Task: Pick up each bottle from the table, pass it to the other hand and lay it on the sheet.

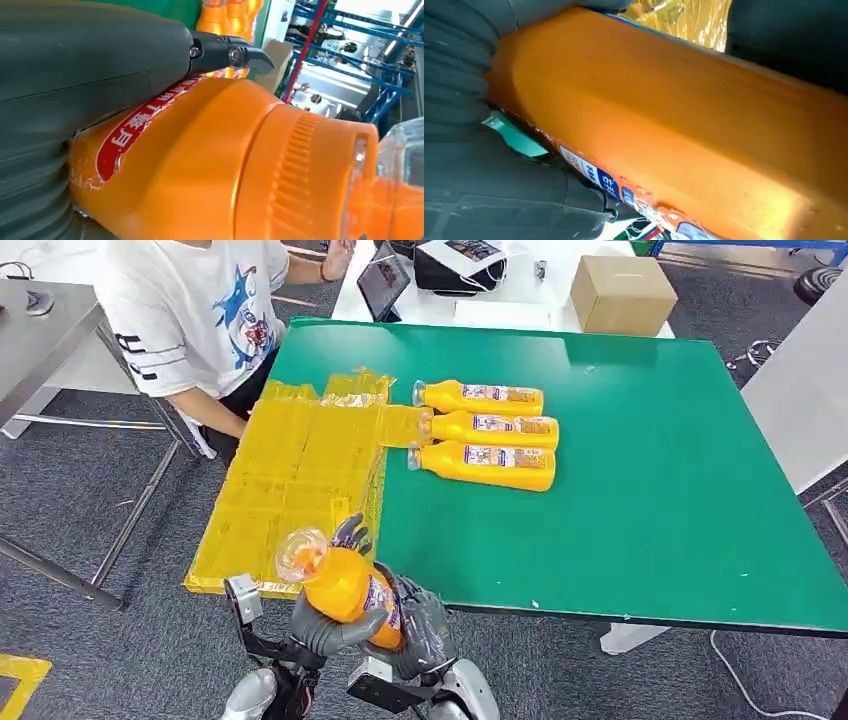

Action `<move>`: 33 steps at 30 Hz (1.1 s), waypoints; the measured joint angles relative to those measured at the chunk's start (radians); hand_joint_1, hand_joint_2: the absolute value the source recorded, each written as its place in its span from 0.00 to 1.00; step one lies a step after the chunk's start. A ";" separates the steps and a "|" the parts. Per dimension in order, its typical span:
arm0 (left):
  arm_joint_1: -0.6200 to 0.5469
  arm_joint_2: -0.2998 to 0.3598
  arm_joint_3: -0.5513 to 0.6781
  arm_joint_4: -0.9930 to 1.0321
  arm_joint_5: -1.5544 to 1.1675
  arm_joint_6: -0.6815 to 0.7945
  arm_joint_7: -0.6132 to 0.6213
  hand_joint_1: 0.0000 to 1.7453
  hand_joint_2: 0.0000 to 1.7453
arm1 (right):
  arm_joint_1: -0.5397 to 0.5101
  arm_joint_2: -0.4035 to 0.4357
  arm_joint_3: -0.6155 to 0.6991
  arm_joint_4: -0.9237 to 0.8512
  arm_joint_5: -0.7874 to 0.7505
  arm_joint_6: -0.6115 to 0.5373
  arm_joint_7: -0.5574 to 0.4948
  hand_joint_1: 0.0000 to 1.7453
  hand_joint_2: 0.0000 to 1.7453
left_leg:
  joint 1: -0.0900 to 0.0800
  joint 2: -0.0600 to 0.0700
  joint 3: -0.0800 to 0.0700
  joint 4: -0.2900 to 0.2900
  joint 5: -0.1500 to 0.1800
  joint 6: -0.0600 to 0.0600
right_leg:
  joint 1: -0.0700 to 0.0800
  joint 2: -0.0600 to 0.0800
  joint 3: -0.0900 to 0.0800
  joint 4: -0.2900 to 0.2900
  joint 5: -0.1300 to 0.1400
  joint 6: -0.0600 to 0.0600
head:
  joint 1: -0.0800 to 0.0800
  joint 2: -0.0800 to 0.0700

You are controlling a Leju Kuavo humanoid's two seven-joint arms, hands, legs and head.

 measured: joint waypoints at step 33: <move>0.002 0.008 0.019 0.014 0.101 -0.097 0.000 1.00 1.00 | -0.015 0.006 0.028 0.038 -0.056 0.013 -0.006 1.00 1.00 | 0.000 0.000 0.000 0.000 0.000 0.000 | 0.000 0.000 0.000 0.000 0.000 0.000 | 0.000 0.000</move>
